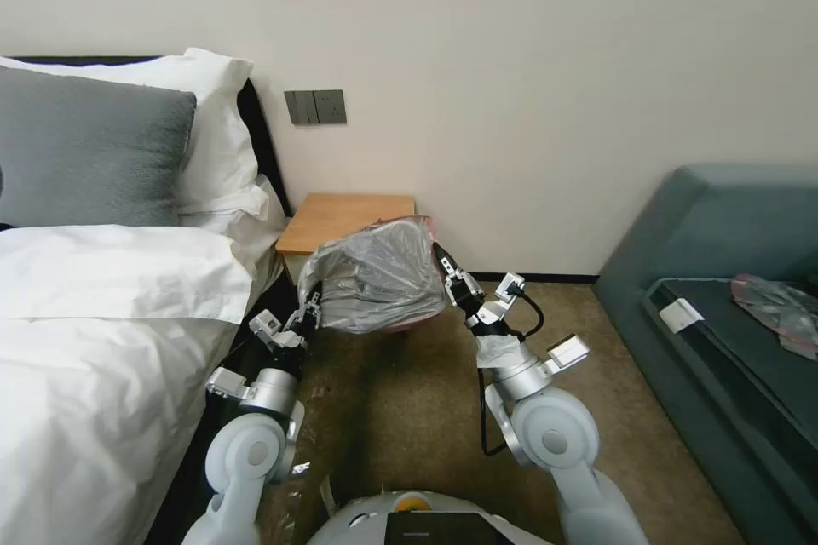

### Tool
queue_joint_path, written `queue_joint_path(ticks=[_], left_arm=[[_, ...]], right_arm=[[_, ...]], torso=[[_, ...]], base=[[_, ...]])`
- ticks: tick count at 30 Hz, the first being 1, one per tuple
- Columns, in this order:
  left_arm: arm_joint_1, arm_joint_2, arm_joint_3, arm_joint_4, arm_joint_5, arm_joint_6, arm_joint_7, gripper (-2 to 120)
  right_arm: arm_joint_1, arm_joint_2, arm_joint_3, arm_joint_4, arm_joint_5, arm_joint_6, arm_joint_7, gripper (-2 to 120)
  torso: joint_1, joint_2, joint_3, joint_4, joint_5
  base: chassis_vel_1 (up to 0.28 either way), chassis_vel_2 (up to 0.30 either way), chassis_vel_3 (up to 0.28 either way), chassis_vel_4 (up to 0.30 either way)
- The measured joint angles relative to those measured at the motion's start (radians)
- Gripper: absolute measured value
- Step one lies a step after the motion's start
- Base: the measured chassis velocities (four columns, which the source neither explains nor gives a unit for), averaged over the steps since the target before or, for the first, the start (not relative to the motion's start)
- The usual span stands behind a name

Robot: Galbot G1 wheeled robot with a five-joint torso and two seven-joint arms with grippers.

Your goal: Pick up the garbage bag from the table and place it over the trash can.

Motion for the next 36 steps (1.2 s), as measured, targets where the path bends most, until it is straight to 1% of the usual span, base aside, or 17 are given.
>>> queue_joint_path(ticks=[5,13,19,22,24,26,36], left_arm=[[0.001,-0.002,0.003,-0.008,-0.003,0.001,0.000,5],[0.006,-0.002,0.004,-0.025,-0.020,0.005,-0.002,5],[0.010,-0.008,0.010,-0.036,-0.031,0.010,-0.003,5],[0.017,-0.010,0.016,-0.051,-0.042,0.017,-0.004,5],[0.017,-0.010,0.017,-0.053,-0.044,0.018,-0.004,5],[0.021,-0.008,0.021,-0.062,-0.048,0.022,-0.004,5],[0.028,-0.013,0.032,-0.074,-0.054,0.028,-0.005,5]], right_arm=[[0.000,-0.001,0.002,-0.008,-0.021,0.001,0.021,0],[0.008,-0.011,0.015,-0.020,-0.102,-0.021,0.096,0],[0.012,-0.015,0.016,-0.045,-0.180,-0.024,0.103,0],[0.020,-0.019,0.020,-0.074,-0.253,-0.018,0.105,0],[0.021,-0.020,0.020,-0.079,-0.264,-0.017,0.107,0],[0.024,-0.022,0.022,-0.104,-0.321,-0.006,0.107,0],[0.032,-0.024,0.032,-0.173,-0.421,0.012,0.106,0]], torso=[[0.000,0.000,0.000,0.0000,0.0000],[0.000,0.000,0.000,0.0000,0.0000],[0.000,0.000,0.000,0.0000,0.0000],[0.000,0.000,0.000,0.0000,0.0000],[0.000,0.000,0.000,0.0000,0.0000],[0.000,0.000,0.000,0.0000,0.0000],[0.000,0.000,0.000,0.0000,0.0000]], base=[[0.000,0.000,0.000,0.000],[0.000,0.000,0.000,0.000],[0.000,0.000,0.000,0.000],[0.000,0.000,0.000,0.000],[0.000,0.000,0.000,0.000],[0.000,0.000,0.000,0.000],[0.000,0.000,0.000,0.000]])
